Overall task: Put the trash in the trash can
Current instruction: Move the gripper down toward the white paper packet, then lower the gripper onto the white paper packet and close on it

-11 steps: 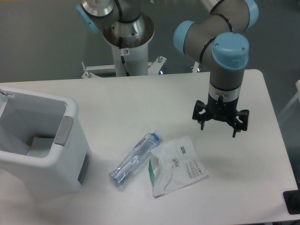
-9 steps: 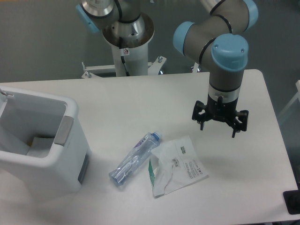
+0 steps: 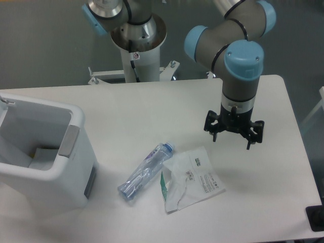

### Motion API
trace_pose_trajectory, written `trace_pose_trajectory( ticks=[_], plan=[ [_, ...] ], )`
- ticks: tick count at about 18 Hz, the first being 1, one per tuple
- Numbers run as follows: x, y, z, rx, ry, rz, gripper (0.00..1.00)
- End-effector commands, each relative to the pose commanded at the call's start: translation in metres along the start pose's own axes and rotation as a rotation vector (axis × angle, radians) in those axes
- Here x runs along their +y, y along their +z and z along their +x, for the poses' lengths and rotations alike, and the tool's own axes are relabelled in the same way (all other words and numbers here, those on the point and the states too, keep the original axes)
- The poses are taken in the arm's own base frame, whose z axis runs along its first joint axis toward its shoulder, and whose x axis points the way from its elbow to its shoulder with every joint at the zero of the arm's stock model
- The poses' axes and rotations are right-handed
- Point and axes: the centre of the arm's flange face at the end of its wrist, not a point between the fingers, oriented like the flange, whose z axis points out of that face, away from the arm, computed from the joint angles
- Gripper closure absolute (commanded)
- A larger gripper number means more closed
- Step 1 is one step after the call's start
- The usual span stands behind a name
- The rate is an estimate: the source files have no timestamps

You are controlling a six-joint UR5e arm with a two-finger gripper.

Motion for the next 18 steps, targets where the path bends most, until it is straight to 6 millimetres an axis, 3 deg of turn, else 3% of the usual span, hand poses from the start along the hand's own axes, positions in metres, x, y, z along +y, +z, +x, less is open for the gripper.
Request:
trace_pose_trajectory(
  ticks=[3,6,11,18],
  plan=[
    [-0.006,0.021,0.012,0.026,0.012,-0.021,0.0],
    [-0.038,0.045,0.023,0.04,0.026,-0.025,0.0],
    [-0.087,0.077,0.052,-0.006,-0.144,-0.091,0.0],
    [-0.125,0.109,0.073,-0.043,-0.324,-0.126,0.0]
  ],
)
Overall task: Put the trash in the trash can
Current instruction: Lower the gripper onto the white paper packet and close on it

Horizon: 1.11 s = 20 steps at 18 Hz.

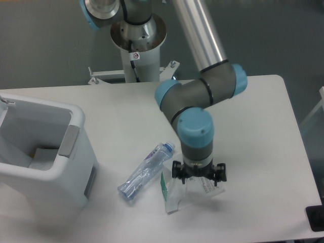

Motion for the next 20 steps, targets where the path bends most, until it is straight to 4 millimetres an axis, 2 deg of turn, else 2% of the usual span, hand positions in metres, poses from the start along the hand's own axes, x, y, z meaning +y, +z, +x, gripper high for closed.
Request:
trace_pose_trajectory(
  ticks=[3,5,8,17,20],
  plan=[
    [-0.006,0.004,0.024,0.005,-0.009,-0.002,0.0],
    [-0.005,0.017,0.04,0.013,-0.025,-0.026,0.0],
    [-0.005,0.023,0.054,-0.01,-0.014,-0.045,0.0],
    [0.003,0.035,0.063,-0.005,-0.02,-0.074,0.01],
    [0.005,0.036,0.062,-0.02,-0.012,-0.081,0.27]
  ],
)
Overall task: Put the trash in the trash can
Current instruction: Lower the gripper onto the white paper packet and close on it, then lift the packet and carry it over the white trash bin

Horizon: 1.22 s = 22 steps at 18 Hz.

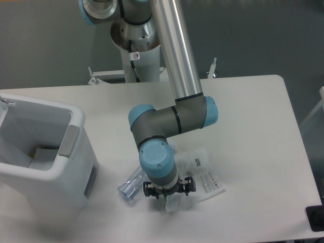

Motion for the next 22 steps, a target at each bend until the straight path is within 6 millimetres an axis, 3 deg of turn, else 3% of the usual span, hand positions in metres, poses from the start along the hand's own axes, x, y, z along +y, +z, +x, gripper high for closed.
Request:
trace_pose_trajectory(
  ticks=[2,4,5,6,15,18,22],
  plan=[
    [0.001,0.01,-0.005,-0.053,-0.003,-0.026,0.51],
    [0.004,0.011,-0.006,-0.073,-0.001,-0.037,0.84],
    [0.004,0.009,-0.006,-0.071,-0.002,-0.034,0.95],
    [0.003,0.006,-0.008,-0.066,-0.006,-0.027,1.0],
    [0.006,-0.017,-0.035,-0.06,-0.045,0.01,1.0],
    [0.005,-0.05,-0.052,-0.025,-0.074,0.074,1.0],
    [0.004,-0.11,-0.062,0.043,-0.108,0.195,1.0]
  ],
)
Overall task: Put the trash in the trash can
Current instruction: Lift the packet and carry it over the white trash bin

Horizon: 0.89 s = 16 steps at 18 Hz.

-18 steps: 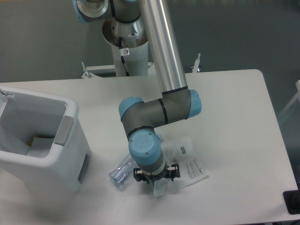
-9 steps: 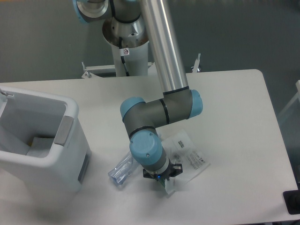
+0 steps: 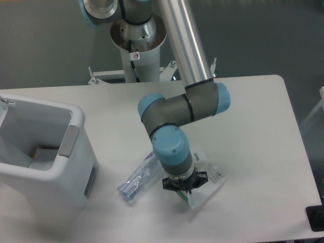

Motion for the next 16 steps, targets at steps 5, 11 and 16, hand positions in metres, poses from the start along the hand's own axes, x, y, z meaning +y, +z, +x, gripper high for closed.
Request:
trace_pose_trajectory(
  ticks=[5,11,16],
  plan=[
    [-0.016,-0.083,0.001,0.127,-0.023,0.168,1.0],
    [-0.005,-0.199,0.022,0.267,-0.036,0.354,1.0],
    [0.02,-0.291,0.052,0.387,-0.023,0.486,1.0]
  ],
)
